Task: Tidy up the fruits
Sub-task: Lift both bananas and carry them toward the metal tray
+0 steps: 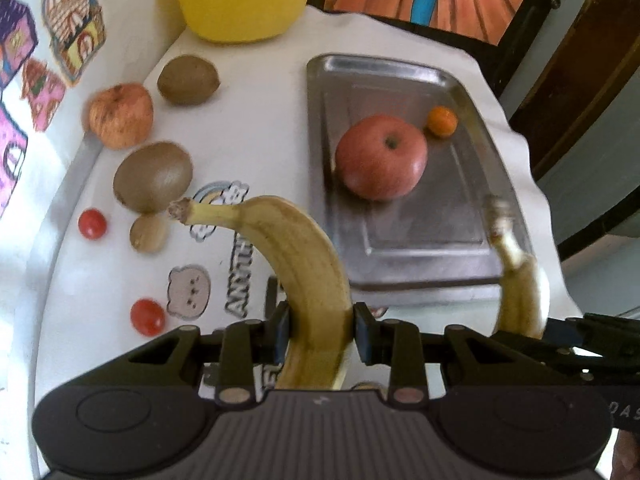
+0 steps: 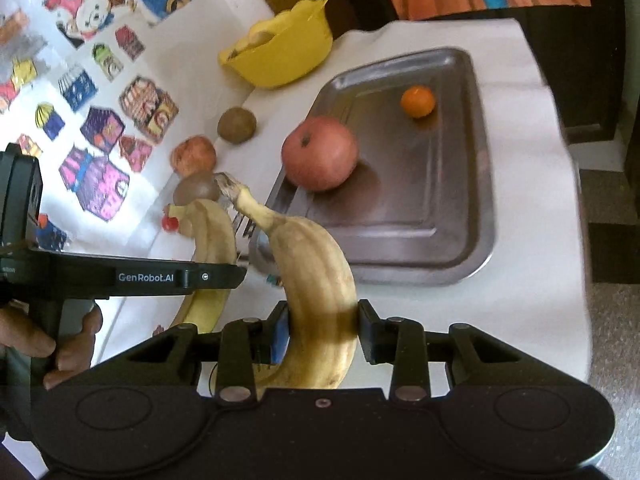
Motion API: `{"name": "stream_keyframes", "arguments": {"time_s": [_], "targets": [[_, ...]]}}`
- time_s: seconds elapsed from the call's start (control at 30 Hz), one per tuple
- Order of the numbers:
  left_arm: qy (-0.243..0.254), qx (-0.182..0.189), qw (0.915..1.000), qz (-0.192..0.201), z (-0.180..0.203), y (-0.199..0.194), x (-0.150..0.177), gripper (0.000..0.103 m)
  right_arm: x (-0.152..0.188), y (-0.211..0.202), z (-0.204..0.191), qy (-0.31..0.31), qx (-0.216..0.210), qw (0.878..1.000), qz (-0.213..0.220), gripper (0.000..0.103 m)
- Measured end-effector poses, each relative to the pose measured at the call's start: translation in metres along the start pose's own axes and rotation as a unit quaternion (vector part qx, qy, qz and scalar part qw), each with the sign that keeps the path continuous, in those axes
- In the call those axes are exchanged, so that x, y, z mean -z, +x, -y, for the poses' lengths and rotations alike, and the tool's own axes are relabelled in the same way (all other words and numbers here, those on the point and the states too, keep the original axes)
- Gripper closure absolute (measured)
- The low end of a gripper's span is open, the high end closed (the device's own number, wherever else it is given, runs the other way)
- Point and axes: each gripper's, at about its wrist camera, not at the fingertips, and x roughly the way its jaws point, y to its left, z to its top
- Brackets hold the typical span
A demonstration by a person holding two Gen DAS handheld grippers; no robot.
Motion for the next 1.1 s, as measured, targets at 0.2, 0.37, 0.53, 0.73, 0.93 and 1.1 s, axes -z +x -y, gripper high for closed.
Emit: {"name": "stream_keyframes", "arguments": {"time_s": [0.2, 0.37, 0.53, 0.73, 0.93, 1.1], "targets": [[-0.002, -0.009, 0.9996, 0.028, 0.018, -0.010, -0.024, 0.067, -0.020, -0.017, 0.022, -0.009, -0.024, 1.000, 0.012, 0.066], [-0.005, -0.020, 0.9983, 0.055, 0.027, -0.018, -0.049, 0.067, -0.039, -0.029, 0.037, -0.013, -0.044, 0.999, 0.023, 0.066], [0.002, -0.029, 0.9958, 0.087, 0.034, -0.020, -0.078, 0.067, -0.064, -0.040, 0.054, 0.031, -0.076, 0.996, 0.038, 0.066], [0.001, -0.030, 0.9937, 0.108, 0.045, -0.002, -0.107, 0.067, -0.088, -0.036, 0.063, 0.034, -0.075, 0.995, 0.049, 0.066], [0.024, -0.029, 0.9934, 0.108, 0.055, 0.023, -0.131, 0.067, -0.105, -0.021, 0.066, -0.009, -0.065, 0.997, 0.030, 0.066], [0.040, -0.028, 0.9944, 0.093, 0.055, 0.046, -0.146, 0.067, -0.107, -0.005, 0.075, -0.004, -0.054, 0.999, 0.001, 0.066]]}}
